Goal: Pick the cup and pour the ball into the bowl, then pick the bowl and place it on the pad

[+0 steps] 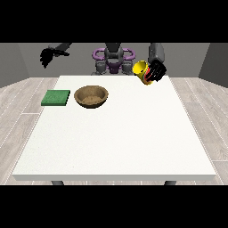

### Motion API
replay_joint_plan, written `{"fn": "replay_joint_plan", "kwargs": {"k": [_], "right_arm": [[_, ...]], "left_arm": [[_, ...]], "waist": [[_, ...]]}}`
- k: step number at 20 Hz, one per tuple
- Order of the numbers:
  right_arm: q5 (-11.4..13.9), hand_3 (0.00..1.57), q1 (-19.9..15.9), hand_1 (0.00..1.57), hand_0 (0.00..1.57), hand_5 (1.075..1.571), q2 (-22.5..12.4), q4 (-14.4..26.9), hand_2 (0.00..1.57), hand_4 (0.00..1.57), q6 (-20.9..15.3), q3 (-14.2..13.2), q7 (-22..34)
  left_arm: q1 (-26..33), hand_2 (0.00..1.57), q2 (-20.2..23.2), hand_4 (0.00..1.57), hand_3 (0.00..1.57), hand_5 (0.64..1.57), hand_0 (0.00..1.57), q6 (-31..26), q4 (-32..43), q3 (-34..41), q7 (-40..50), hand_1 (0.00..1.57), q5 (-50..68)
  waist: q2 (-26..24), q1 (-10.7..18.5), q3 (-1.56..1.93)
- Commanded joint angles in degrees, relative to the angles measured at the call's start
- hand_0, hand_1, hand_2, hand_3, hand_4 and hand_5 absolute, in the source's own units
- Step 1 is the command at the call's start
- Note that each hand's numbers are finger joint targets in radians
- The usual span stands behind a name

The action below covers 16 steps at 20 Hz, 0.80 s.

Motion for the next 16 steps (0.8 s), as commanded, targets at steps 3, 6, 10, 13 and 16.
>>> {"fn": "replay_joint_plan", "kwargs": {"k": [3,6,10,13,16], "right_arm": [[-0.1,0.0,-1.0,0.0,0.0,1.569,-1.8,6.9,0.0,0.0,1.3,-2.4,-3.7],[-0.1,0.0,-2.3,0.0,0.0,1.569,-3.0,6.5,0.0,0.0,1.3,-2.4,-2.1],[0.1,0.0,0.8,0.0,0.0,1.57,-3.3,9.4,0.0,0.0,2.4,-3.2,-4.2],[0.4,0.0,0.6,0.0,0.0,1.57,-2.1,10.7,0.0,0.0,1.9,-2.2,-2.6],[-0.8,0.0,-1.7,0.0,0.0,1.571,-3.7,10.6,0.0,0.0,3.4,-3.1,-2.8]], "left_arm": [[-4.1,1.57,-4.0,1.51,1.57,1.267,1.49,2.1,-2.1,-6.5,11.6,1.49,-9.6],[-5.1,1.57,-6.0,1.51,1.57,1.267,1.49,2.8,-1.9,-8.8,17.3,1.49,-14.0],[-5.0,1.57,-7.3,1.57,1.57,1.211,1.52,2.0,-1.5,-14.2,22.7,1.52,-21.8],[-9.4,1.57,-8.6,1.57,1.57,1.203,1.55,-1.0,-0.1,-19.6,28.8,1.55,-29.3],[-12.4,1.57,-9.5,1.48,1.57,1.334,1.54,-1.8,1.4,-23.7,31.8,1.54,-35.9]], "waist": [[-0.6,2.3,-0.07],[-2.1,2.1,-0.08],[-5.3,2.7,-0.06],[-8.2,3.1,0.01],[-5.9,1.2,-0.02]]}}
